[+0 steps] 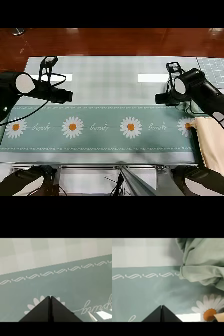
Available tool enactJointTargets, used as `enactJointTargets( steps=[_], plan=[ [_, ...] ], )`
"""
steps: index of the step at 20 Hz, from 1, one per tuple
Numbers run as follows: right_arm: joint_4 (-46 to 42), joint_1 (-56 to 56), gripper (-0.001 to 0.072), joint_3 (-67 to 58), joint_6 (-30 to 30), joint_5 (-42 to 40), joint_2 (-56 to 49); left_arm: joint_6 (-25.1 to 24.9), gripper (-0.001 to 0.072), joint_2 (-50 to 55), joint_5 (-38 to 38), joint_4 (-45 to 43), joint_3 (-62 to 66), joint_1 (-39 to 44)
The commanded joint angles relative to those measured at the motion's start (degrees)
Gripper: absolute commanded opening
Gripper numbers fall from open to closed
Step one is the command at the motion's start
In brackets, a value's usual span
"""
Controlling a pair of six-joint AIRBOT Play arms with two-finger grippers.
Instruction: Fold the shirts.
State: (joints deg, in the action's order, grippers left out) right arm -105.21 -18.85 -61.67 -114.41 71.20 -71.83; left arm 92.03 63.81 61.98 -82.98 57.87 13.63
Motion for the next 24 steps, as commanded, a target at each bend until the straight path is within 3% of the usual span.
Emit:
enactJointTargets(
  steps=[1,13,16,21,22,23,24],
  plan=[
    [0.02,-0.02,0.002,0.0,-0.02,0.0,-0.02,0.0,0.0025,0.04,-0.02,0.0,-0.02,-0.02],
    [0.04,-0.02,0.002,0.0,-0.02,-0.09,-0.02,0.0,0.0024,0.04,-0.02,0.0,-0.02,-0.02],
    [-0.57,0.0,0.002,0.0,0.0,-8.0,-0.02,0.0,0.0025,0.04,-0.15,0.02,-0.02,-0.02],
    [-3.19,0.0,0.0022,0.0,0.24,-16.98,-0.24,0.0,0.0026,0.22,-9.16,-0.02,-0.02,-0.04],
    [-5.68,0.0,0.0116,0.0,0.07,-19.69,-0.52,0.0,0.0073,0.66,-12.83,-0.02,-0.02,-0.07],
    [-9.11,0.22,0.051,0.0,-0.37,-22.36,-0.9,0.0,0.0303,1.22,-15.69,-0.02,-0.02,-0.07],
    [-13.66,0.85,0.0622,0.0,-0.66,-24.94,-1.38,-0.02,0.0713,1.92,-18.71,-0.02,-0.02,-0.04]
  ],
)
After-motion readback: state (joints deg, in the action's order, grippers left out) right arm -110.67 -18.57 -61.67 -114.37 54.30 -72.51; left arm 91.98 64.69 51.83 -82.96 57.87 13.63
